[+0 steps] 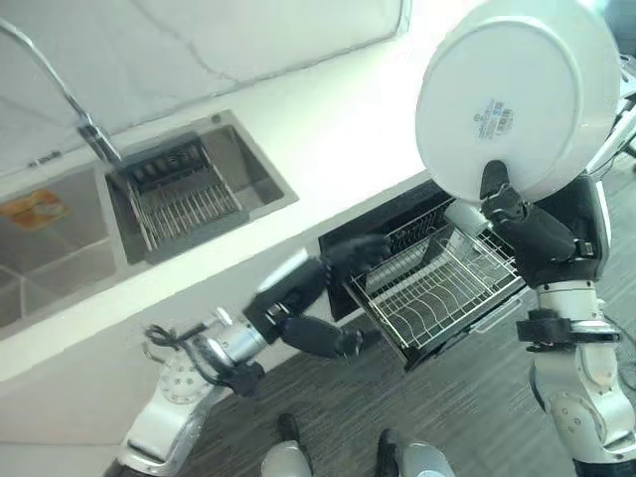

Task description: Place the dishes in the dishwasher.

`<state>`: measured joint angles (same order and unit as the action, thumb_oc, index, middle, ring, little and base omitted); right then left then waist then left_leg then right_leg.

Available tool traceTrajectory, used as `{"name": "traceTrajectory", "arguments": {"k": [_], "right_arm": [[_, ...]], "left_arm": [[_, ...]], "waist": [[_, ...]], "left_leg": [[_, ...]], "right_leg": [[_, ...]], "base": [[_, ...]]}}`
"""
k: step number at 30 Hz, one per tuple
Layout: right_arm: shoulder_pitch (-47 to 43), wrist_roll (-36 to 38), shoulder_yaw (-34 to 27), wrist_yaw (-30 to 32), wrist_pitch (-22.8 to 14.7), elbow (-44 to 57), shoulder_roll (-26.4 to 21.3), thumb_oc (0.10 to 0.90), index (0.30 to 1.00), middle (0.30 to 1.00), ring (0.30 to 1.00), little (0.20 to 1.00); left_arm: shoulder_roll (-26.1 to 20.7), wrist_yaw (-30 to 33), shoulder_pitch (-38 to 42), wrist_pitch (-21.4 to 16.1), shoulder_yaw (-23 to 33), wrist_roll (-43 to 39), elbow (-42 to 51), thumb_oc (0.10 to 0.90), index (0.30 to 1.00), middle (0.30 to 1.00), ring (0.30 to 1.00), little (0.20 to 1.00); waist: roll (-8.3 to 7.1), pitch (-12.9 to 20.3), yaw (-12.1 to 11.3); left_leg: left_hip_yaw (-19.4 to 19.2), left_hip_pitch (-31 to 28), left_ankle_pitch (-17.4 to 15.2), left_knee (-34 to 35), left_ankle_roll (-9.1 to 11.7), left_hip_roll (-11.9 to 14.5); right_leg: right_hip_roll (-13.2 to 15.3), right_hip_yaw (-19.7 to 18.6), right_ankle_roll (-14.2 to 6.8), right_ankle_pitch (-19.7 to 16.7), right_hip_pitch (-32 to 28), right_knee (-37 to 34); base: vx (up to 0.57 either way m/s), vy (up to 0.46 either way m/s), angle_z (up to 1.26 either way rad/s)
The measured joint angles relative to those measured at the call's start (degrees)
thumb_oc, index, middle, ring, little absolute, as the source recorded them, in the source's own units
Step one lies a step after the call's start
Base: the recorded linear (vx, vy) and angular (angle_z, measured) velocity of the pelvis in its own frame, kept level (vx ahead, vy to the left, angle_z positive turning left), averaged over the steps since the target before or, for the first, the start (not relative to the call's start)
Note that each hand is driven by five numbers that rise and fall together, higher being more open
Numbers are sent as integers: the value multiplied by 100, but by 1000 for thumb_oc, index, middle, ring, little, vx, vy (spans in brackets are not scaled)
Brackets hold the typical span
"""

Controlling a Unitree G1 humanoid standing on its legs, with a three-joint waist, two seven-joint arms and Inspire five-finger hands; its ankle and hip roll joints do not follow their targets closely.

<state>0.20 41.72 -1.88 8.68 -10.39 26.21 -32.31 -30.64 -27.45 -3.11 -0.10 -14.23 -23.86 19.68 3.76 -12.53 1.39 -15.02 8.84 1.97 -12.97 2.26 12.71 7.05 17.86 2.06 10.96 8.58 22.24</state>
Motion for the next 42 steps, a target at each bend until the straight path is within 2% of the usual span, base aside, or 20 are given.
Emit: {"name": "traceTrajectory", "arguments": {"k": [2, 3, 5, 7, 8, 10, 15, 22, 24, 26, 27, 29, 31, 32, 34, 35, 36, 39, 40, 42], "right_arm": [[-44, -72, -36, 3, -30, -112, -37, 400, 300, 300, 300, 300], [-70, -115, 10, 2, -10, -242, -29, 400, 300, 300, 300, 300], [-47, -126, 227, -7, 14, -427, 186, 400, 300, 300, 300, 300], [105, -126, 364, -81, 20, -502, 318, 400, 300, 300, 300, 300], [135, -123, 370, -96, 21, -563, 317, 400, 300, 300, 300, 300], [146, -116, 361, -75, 16, -820, 399, 400, 300, 300, 300, 300], [162, 69, 437, -344, 8, -1041, 958, 400, 300, 300, 300, 300], [95, 175, 510, -624, -15, -1035, 1040, 400, 300, 300, 300, 300], [75, 178, 537, -640, -15, -1035, 1202, 400, 300, 300, 300, 300], [49, 179, 550, -670, -16, -1035, 1244, 400, 300, 300, 300, 300], [-26, 173, 557, -769, -34, -1023, 1459, 400, 300, 300, 300, 300], [-30, 177, 563, -907, -33, -950, 1592, 400, 300, 300, 300, 300], [17, 205, 504, -944, 39, -850, 1577, 400, 300, 300, 300, 300], [23, 277, 486, -918, 101, -844, 1569, 400, 300, 300, 300, 300], [93, 348, 392, -761, 251, -785, 1577, 400, 300, 300, 300, 300], [2, 347, 404, -815, 257, -1052, 1636, 400, 300, 300, 300, 300], [0, 350, 402, -762, 384, -1088, 1520, 400, 300, 300, 300, 300], [-47, 337, 455, -620, 626, -1107, 1084, 400, 300, 300, 300, 300], [-16, 314, 431, -565, 651, -1183, 944, 400, 300, 300, 300, 300], [255, 11, 223, -291, 683, -1181, 600, 400, 300, 300, 300, 300]], "left_arm": [[133, -139, -151, 199, -311, 1, -446, 800, 900, 900, 900, 900], [140, -170, -230, 380, -450, 30, -699, 800, 900, 900, 900, 900], [102, -139, -580, 498, -486, 208, -1256, 800, 900, 900, 900, 900], [122, 118, -649, 620, -681, 256, -2362, 800, 900, 900, 900, 900], [154, 252, -737, 784, -772, 334, -2900, 800, 900, 900, 900, 900], [197, 362, -791, 898, -802, 453, -3767, 800, 900, 900, 900, 900], [707, 870, -692, 306, -505, 783, -5234, 800, 900, 900, 900, 900], [1080, 1068, -435, -121, -342, 1129, -6209, 800, 900, 900, 900, 900], [1137, 1094, -330, -238, -333, 1199, -6434, 800, 900, 900, 900, 900], [1147, 1111, -258, -255, -338, 1313, -6514, 800, 900, 900, 900, 900], [1205, 1150, -162, -302, -280, 1312, -6763, 800, 900, 900, 900, 900], [1315, 1191, 30, -274, -147, 1360, -6995, 800, 900, 900, 900, 900], [1350, 1230, 142, -226, -57, 1347, -7206, 800, 900, 900, 900, 900], [1350, 1274, 138, -203, -10, 1345, -7194, 800, 900, 900, 900, 900], [1325, 1379, 114, -112, 60, 1346, -7120, 800, 900, 900, 900, 900], [1309, 1373, -27, -250, 502, 1340, -7204, 800, 900, 900, 900, 900], [1290, 1524, 2, -290, 561, 1296, -7229, 800, 900, 900, 900, 900], [1358, 1583, -52, -222, 555, 1308, -7147, 800, 900, 900, 900, 900], [1435, 1547, -72, -234, 630, 1297, -7324, 800, 900, 900, 900, 900], [1538, 1617, -254, -349, 896, 1292, -7448, 800, 900, 900, 900, 900]], "waist": [[94, 81, 6], [120, 95, -54], [72, 65, -68], [-69, -5, -178], [-36, 1, -183], [-217, -42, -158], [-340, -37, -157], [-355, -34, -173], [-328, -39, -172], [-326, -47, -181], [-365, -20, -198], [-361, -19, -179], [-355, -23, -121], [-352, -35, -115], [-487, -53, -54], [-839, 7, -176], [-907, 22, -179], [-588, 50, -172], [-498, 62, -88], [-366, 134, 30]], "left_leg": [[145, -37, -500, -368, 131, -558], [341, -183, -633, -219, 60, -874], [471, -374, -702, -53, -57, -862], [633, -59, -938, -641, 86, -781], [608, 15, -978, -628, 22, -773], [560, -5, -1028, -577, -96, -804], [307, -300, -1065, -383, -328, -975], [23, -317, -1246, -612, -727, -1155], [-46, -285, -1303, -694, -802, -961], [-143, -264, -1313, -720, -814, -869], [-364, -191, -1367, -772, -729, -868], [-462, -97, -1366, -781, -716, -907], [-423, 86, -1364, -895, -671, -909], [-260, 151, -1368, -960, -793, -882], [224, 228, -1267, -1054, -561, -805], [278, 331, -1212, -1174, -267, -781], [292, 427, -1270, -1343, -203, -580], [218, 413, -1181, -1086, 36, 15], [101, 310, -858, -794, 252, 131], [-201, 86, -599, -326, 277, 434]], "right_leg": [[60, -1, -29, -47, -5, -74], [34, 3, -29, -47, -13, -68], [-143, -8, -28, -47, -87, -86], [-236, -42, 1, -64, -230, -256], [-324, -1, -8, -58, -202, -279], [-320, -30, -56, -99, -201, -340], [-228, -326, -336, -338, -328, -623], [-50, -485, -581, -760, -454, -911], [-154, -457, -668, -1197, -583, -1231], [-24, -163, -613, -1029, -511, -934], [441, -195, -603, -797, -246, -464], [1041, -407, -750, -743, -64, -416], [1555, -727, -1325, -962, 172, -562], [1598, -956, -1376, -1000, 292, -719], [1311, -962, -1292, -923, 173, -800], [1155, -728, -1257, -795, 288, -386], [969, -629, -1107, -816, 290, -259], [521, -331, -898, -715, 310, -319], [473, -200, -786, -631, 297, -232], [325, 10, -511, -477, 309, -214]], "base": [[33, -62, 36], [62, -53, 28], [76, -33, 10], [60, 27, -3], [99, 91, 2], [112, 151, -4], [102, 154, -29], [96, 173, -18], [38, -45, -21], [34, -186, -35], [68, -276, -56], [101, -347, -49], [107, -326, -19], [130, -430, -1], [180, -710, 69], [138, -600, 98], [68, -256, 58], [64, -275, 18], [25, -173, 13], [51, -110, 31]]}}
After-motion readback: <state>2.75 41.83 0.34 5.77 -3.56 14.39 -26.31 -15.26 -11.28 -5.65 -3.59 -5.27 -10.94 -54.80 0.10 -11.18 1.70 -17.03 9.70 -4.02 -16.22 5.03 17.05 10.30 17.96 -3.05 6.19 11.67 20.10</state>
